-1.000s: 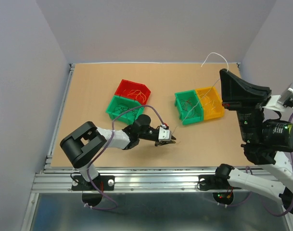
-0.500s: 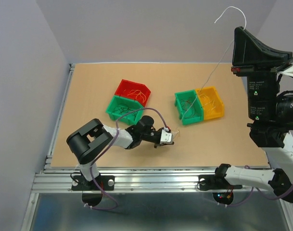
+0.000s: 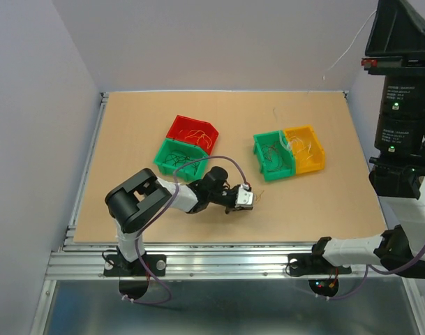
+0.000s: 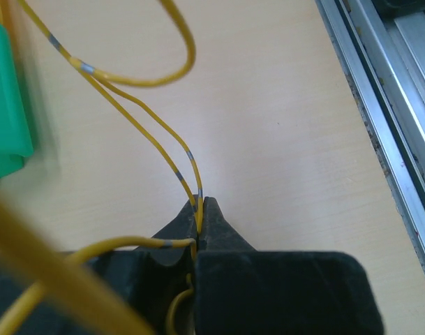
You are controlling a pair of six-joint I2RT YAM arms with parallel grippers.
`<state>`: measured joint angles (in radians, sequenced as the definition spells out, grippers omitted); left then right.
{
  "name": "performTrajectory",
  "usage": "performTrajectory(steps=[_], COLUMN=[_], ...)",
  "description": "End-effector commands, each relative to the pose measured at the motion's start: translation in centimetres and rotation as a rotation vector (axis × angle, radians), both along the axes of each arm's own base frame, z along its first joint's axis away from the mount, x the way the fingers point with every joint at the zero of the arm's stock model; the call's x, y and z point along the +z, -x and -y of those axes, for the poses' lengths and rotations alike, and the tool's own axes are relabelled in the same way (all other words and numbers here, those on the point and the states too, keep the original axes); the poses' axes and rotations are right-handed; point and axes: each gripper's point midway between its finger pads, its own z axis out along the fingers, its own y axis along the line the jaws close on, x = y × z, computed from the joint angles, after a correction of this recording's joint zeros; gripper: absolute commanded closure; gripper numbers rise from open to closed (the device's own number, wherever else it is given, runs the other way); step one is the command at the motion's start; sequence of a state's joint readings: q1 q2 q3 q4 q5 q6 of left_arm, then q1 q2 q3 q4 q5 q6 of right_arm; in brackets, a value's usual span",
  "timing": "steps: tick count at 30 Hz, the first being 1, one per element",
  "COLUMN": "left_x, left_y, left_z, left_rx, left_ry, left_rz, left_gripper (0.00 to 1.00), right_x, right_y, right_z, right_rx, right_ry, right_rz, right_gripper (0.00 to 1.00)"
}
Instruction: Untangle the cables
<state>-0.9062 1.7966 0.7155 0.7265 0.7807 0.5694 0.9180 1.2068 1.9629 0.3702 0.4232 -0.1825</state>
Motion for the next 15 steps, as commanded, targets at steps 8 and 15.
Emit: performTrajectory(steps=[8,15], left_x=[2.0,6.3], left_y=[-1.5,-5.2], left_z=[0.5,-0.7], left_rx=[0.051,0.169], left_ry=[0.016,0.057], left_rz=[0.005,-0.04], left_gripper=[1.0,1.0], right_x=[0.9,-4.9], right_y=[3.3,0.7], right_z=[5.2,5.5], right_rx=[-0.07,-0.226], right_ry=[-0.086,-0.043], right_rz=[0.078,-0.038], right_gripper=[0.99,0.99])
